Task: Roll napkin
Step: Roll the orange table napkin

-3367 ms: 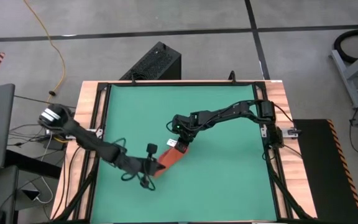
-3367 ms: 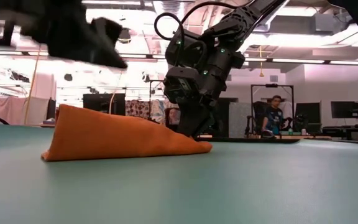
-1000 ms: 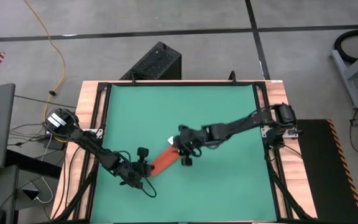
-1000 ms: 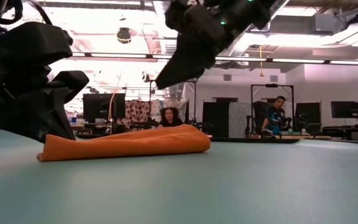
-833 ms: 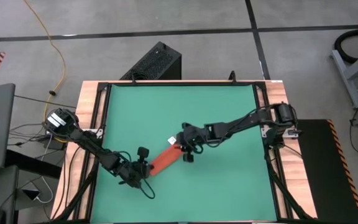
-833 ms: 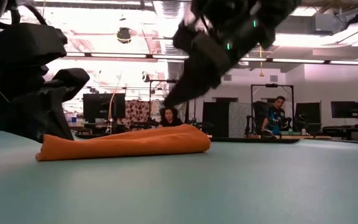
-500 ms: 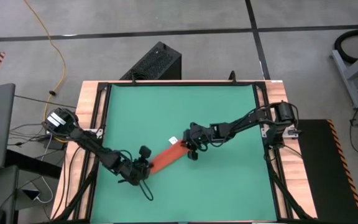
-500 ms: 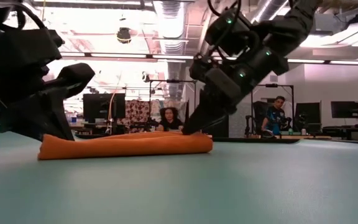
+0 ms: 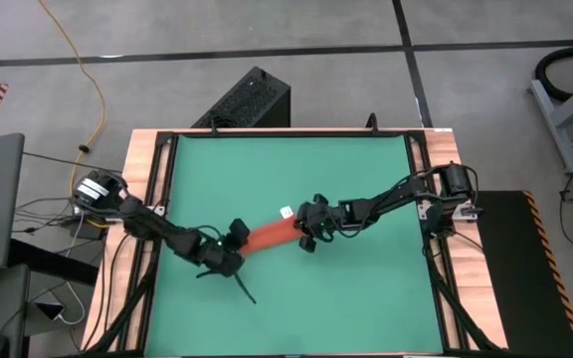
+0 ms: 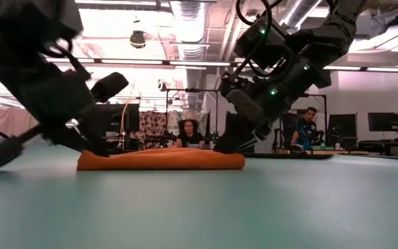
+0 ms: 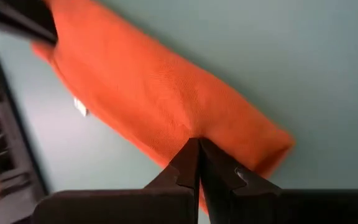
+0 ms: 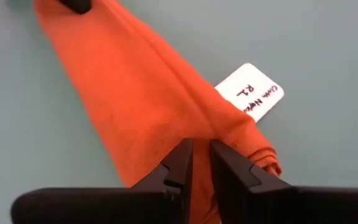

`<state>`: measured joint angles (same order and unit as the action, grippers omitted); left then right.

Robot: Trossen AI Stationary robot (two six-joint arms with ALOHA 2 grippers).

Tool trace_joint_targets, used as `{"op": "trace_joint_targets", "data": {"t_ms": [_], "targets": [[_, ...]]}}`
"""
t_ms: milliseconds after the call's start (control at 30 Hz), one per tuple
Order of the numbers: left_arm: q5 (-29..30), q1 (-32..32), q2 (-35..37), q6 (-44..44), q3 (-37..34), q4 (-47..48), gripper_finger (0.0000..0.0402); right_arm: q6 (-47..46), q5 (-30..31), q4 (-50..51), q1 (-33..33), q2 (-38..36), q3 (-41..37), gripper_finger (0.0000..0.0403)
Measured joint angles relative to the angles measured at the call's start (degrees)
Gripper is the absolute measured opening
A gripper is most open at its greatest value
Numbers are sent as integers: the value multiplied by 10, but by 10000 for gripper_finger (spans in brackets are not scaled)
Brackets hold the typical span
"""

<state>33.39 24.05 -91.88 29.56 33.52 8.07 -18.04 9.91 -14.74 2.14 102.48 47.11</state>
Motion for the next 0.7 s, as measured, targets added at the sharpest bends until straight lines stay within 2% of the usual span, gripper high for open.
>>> {"op": "trace_joint_targets", "data": {"t_ms": [133,300,533,700], "targets": [[34,-34,0,54,-1,31,0,-14,58,-38,20,0,0,77],[43,-71,0,124,-1,37,0,25,109,-143,51,0,0,77],[55,-94,-1,252,-1,16,0,80,110,-182,17,0,0,77],[37,-105,-1,304,-2,9,0,80,77,-182,-21,0,0,77]]}}
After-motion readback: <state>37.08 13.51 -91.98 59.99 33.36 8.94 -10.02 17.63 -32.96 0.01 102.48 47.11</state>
